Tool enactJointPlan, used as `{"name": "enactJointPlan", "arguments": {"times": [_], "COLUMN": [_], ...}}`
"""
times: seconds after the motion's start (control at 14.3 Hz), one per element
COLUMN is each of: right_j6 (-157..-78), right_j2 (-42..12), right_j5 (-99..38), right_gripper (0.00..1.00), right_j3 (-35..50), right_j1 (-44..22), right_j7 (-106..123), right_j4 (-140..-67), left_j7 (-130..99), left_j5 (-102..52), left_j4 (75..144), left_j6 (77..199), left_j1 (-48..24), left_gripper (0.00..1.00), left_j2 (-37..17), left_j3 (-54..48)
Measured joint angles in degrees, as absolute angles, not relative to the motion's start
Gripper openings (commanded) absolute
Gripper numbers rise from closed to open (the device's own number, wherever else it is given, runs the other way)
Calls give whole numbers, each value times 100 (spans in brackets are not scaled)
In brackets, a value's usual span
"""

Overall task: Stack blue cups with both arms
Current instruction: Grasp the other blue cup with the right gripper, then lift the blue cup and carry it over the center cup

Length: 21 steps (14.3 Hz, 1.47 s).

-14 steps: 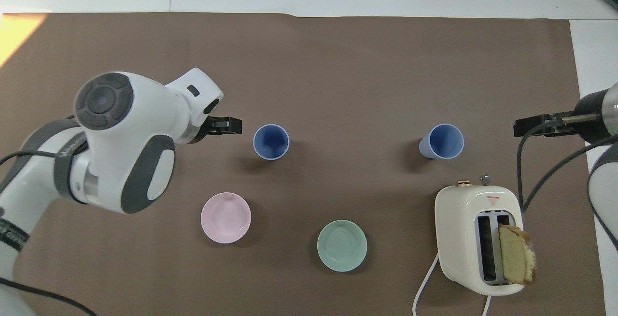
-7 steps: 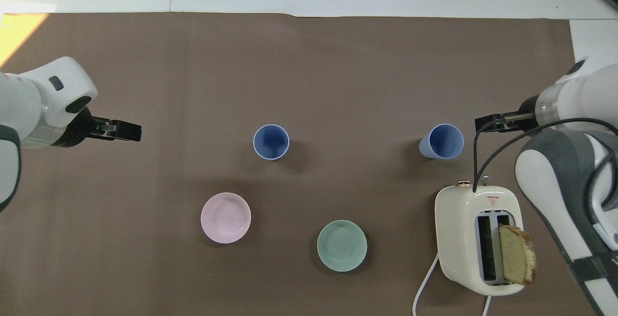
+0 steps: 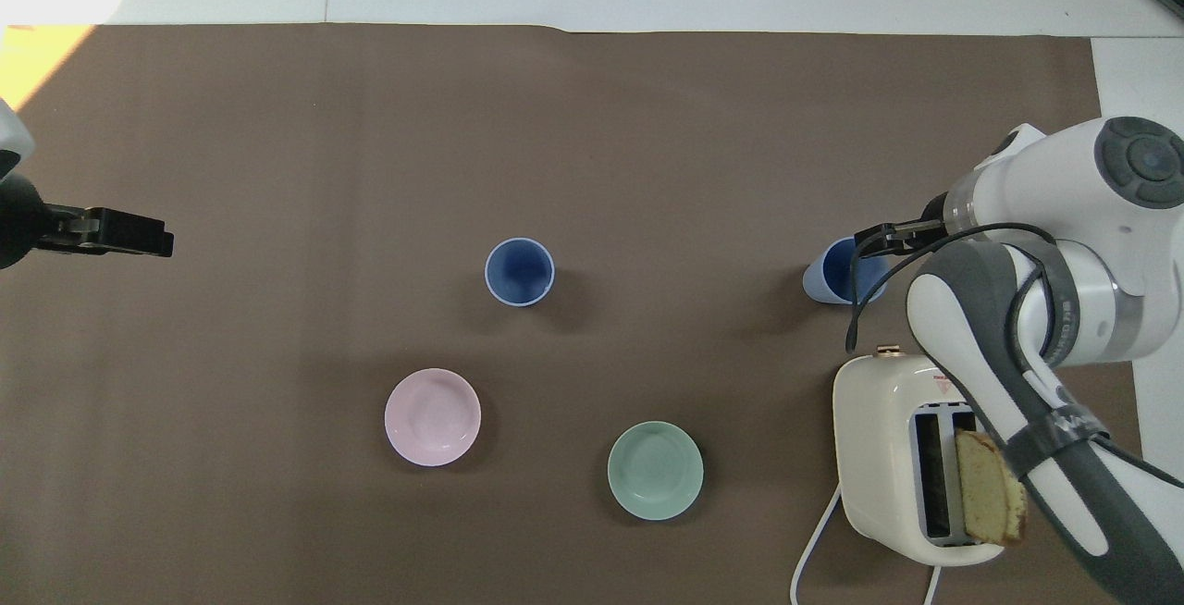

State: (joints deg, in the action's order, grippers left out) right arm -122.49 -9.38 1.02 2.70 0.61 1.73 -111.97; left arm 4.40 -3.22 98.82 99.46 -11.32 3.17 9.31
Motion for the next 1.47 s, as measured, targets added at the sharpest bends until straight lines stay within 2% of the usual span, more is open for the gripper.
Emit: {"name": "enactJointPlan", "arguments": {"times": [0.35,0.49,0.56,0.63,1.26,1.47], "right_j6": [-12332,-12380,-12388,-12393,-12496,-12336], "right_j2": [-939,-941,-943,-944,-1007,-1028], "right_j5": [102,102,102,102,105,105], "right_gripper": [100,32,10,0,0,0], "right_j3": [273,277,281,284,316,331], "right_j1": [59,43,38,37,-182,-219], "right_j7": [173,241,353,427,656,676], "right_j4": [-11442,-11480,-11486,-11487,-11468,-11258], "left_j7": [876,978,1056,1100,1139,1139], "left_j5": [-317,-317,-317,-317,-317,-317], "left_j4": [9712,9678,9661,9652,9642,9642], "left_j6": [9857,9683,9584,9546,9474,9472], "left_j1": [-884,-825,-810,-803,-801,-801], "left_gripper": [100,100,100,100,100,100], "left_j2": [287,291,292,292,296,296], "left_j3": [934,934,934,932,923,920]}}
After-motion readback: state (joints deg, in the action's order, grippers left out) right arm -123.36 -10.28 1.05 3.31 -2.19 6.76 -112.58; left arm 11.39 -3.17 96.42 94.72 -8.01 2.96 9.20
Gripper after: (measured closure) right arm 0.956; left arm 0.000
